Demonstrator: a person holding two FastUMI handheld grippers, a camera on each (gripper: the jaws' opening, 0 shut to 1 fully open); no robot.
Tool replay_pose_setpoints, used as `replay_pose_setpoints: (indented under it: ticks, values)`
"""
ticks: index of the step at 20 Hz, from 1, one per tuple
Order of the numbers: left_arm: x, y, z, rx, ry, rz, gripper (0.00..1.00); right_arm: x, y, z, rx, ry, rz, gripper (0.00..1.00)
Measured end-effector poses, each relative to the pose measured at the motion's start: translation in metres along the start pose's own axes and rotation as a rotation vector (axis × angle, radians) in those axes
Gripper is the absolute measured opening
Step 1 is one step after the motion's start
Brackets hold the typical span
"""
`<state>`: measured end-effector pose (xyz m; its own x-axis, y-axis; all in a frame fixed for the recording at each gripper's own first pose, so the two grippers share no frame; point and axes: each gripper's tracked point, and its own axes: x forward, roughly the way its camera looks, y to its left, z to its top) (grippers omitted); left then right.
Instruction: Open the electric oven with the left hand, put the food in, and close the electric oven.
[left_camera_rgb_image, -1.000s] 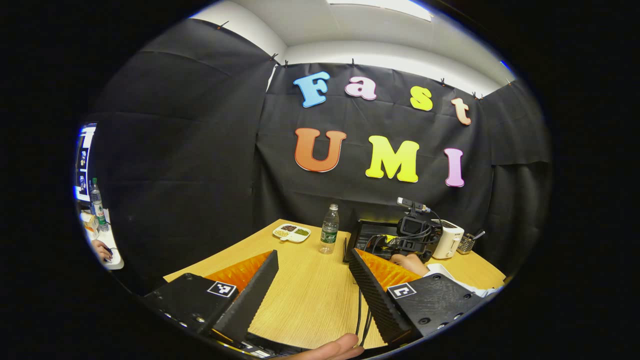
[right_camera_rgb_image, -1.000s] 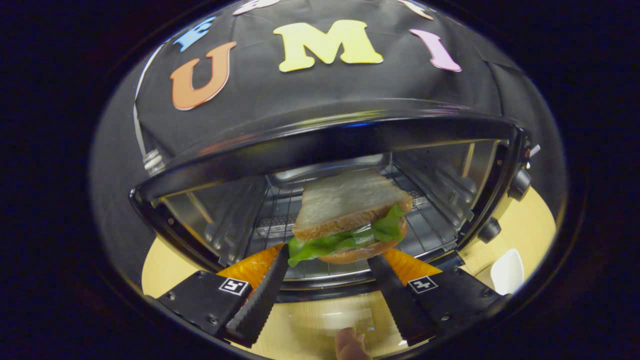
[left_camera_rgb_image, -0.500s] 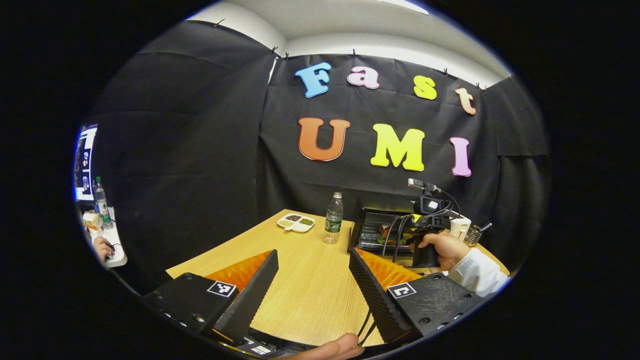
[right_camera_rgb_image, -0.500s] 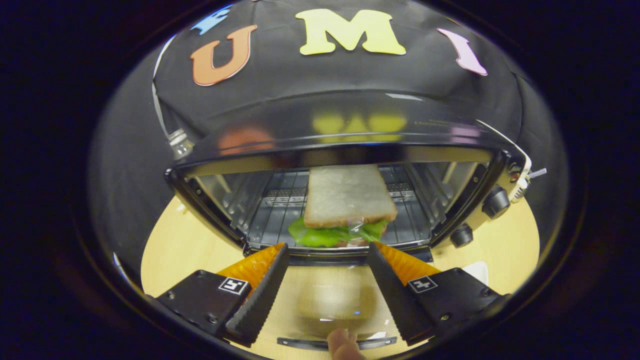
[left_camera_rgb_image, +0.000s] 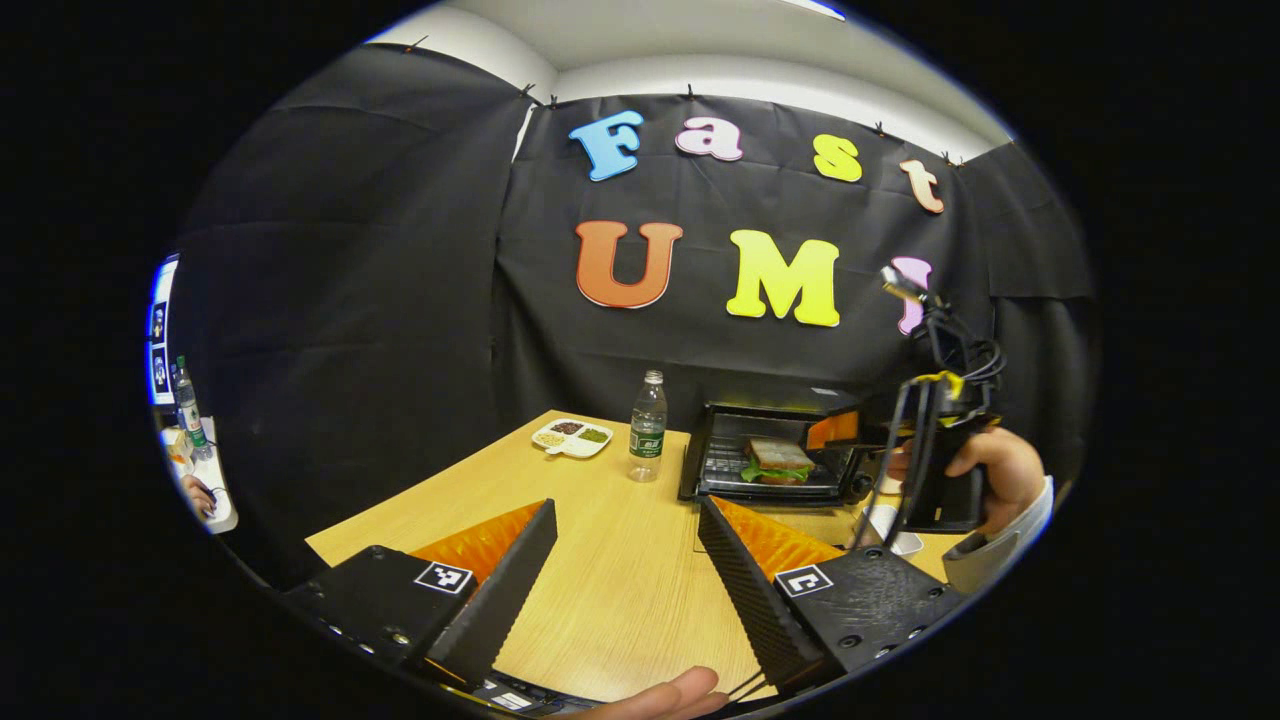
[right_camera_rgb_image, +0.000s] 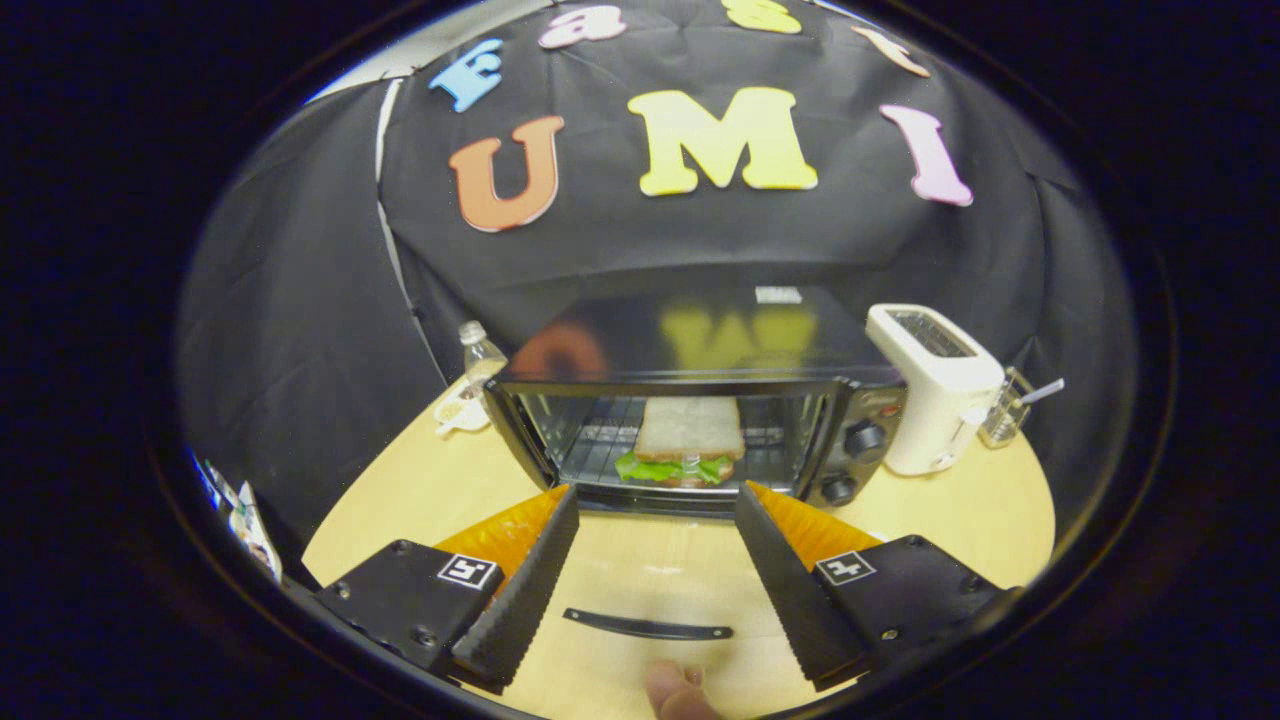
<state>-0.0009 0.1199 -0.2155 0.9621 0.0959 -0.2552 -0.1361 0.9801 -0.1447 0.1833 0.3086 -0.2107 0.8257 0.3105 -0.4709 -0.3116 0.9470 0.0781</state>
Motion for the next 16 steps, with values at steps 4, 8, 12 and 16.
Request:
replay_pose_setpoints:
  ticks: [4,8,12,16]
  values:
    - [0.026,-0.019,-0.006,0.007,-0.002,-0.037,0.94,-0.066,-0.018,0.025,-0.008,-0.169,-0.026,1.00]
    - [0.054,-0.041,-0.021,0.005,0.032,-0.086,0.94,-0.124,-0.032,0.040,0.027,-0.284,-0.003,1.00]
    - [0.081,-0.063,-0.053,0.022,0.116,-0.126,0.94,-0.175,-0.044,0.044,0.004,-0.367,0.010,0.89]
    - [0.097,-0.084,-0.091,0.022,0.208,-0.155,0.94,-0.230,-0.071,0.044,-0.022,-0.481,-0.055,1.00]
